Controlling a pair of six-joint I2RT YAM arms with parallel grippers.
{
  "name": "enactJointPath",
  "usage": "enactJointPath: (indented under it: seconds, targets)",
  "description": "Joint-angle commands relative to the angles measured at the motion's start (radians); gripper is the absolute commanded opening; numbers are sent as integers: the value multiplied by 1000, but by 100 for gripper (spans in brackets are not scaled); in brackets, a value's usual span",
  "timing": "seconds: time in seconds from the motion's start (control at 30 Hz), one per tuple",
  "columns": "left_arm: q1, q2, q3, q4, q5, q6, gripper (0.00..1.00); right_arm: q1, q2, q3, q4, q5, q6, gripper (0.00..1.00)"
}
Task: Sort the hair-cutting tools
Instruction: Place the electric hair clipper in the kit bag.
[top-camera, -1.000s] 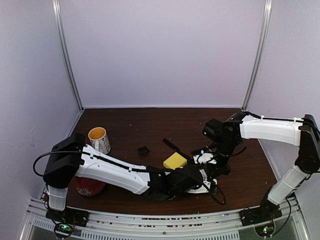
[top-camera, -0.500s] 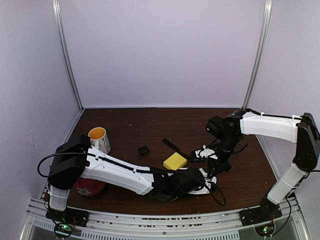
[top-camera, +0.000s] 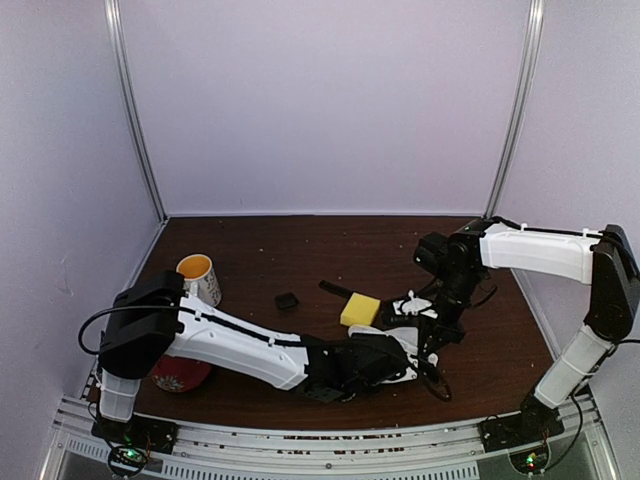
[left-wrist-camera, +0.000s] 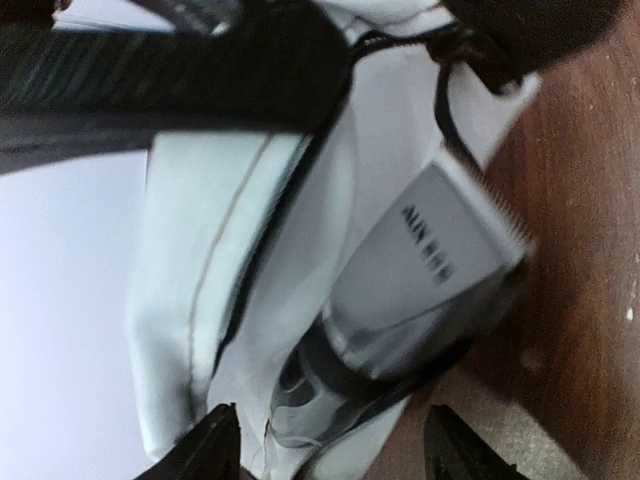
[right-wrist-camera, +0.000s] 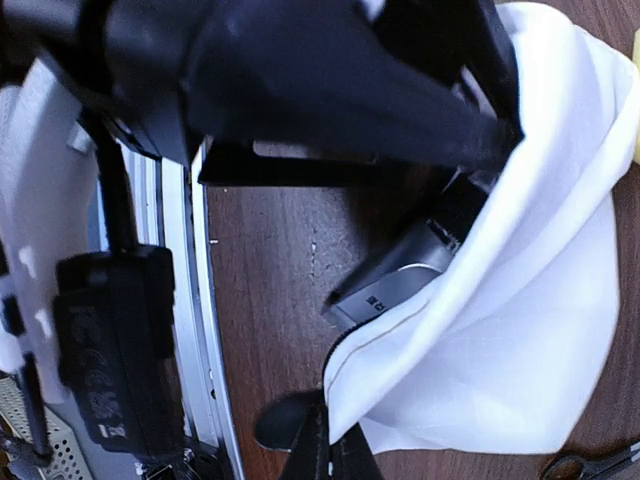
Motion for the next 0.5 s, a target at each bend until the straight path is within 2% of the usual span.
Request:
enactJointPath:
  seconds: [0.0,0.1,0.2,0.23,0.27,0.33,0.37,0.47]
  targets:
    - [10,-107,-33,74,-28,-35,65,-19,23,27,-29,-4,5,0]
    - [-1,-162,-72,100,-9,-48,64,-30,35,28,-12,7,21,0]
    - [-3,-225,-126,106,50,-98,58,-40,38,24,3,13,29,0]
    - [-3,-274,-189,135,92,-146,52,-51,28,16,29,24,42,5]
    - [-3,-294,-221,154,107,-172,51,-57,19,11,41,29,43,8]
    - [0,-323,-276,180,132,-223,51,-64,-13,0,59,40,83,15]
    - [7,-333,-293,179,147,-258,51,-67,-32,-7,73,49,98,23]
    - [46,-356,-329,153,259,-400,52,-81,-117,-55,122,86,144,37]
